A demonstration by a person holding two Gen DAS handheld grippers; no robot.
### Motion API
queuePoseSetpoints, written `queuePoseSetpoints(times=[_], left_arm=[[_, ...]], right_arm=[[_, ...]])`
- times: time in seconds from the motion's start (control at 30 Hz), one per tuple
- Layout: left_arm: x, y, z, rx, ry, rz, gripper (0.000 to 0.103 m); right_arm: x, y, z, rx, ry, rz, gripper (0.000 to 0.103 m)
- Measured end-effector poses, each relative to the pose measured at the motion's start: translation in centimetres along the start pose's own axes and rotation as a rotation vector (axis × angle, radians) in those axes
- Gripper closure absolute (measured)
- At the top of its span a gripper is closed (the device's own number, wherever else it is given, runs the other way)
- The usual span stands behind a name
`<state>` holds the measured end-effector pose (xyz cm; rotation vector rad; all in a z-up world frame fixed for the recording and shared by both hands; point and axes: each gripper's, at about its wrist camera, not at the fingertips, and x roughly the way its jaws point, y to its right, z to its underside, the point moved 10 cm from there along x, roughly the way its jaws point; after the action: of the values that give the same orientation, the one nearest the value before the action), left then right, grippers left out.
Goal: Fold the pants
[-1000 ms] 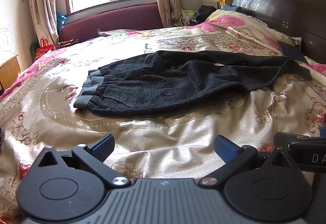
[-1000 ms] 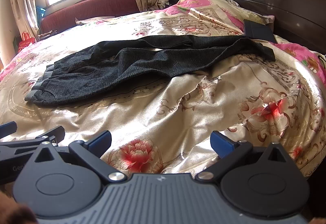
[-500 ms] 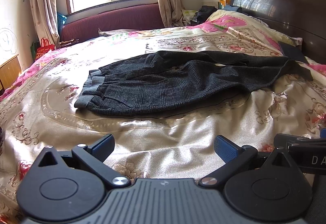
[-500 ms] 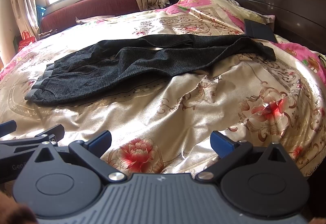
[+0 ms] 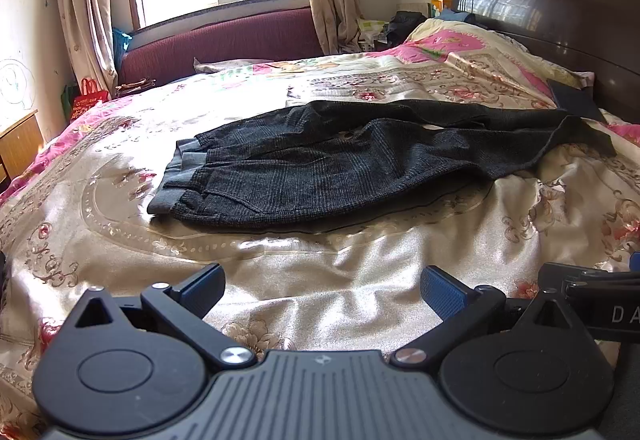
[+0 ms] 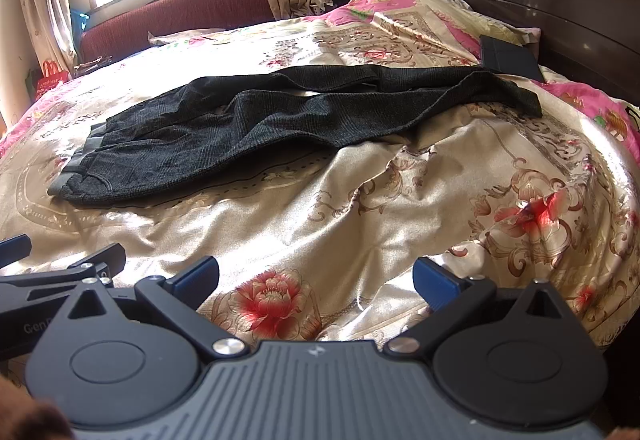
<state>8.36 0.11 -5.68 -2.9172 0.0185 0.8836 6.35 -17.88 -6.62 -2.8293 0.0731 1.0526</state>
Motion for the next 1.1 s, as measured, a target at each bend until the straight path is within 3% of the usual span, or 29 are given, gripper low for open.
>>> queuePoseSetpoints(times=[0.53, 0.87, 1.1], left_arm=[[0.1, 0.0, 0.3, -0.012, -0.018, 0.008, 0.0], [1.4, -1.8, 0.4, -0.061, -0.035, 0.0, 0.0], [3.7, -5.8, -0.2, -0.053, -0.04, -0.085, 0.0]], right_arm=[[0.3, -0.1, 0.1, -0.006, -0.014, 0.001, 0.001], [1.9, -2.3, -0.4, -0.038, -0.046, -0.048, 0.001], [4.3, -6.1, -2.8, -0.083, -0.037, -0.121, 0.001]])
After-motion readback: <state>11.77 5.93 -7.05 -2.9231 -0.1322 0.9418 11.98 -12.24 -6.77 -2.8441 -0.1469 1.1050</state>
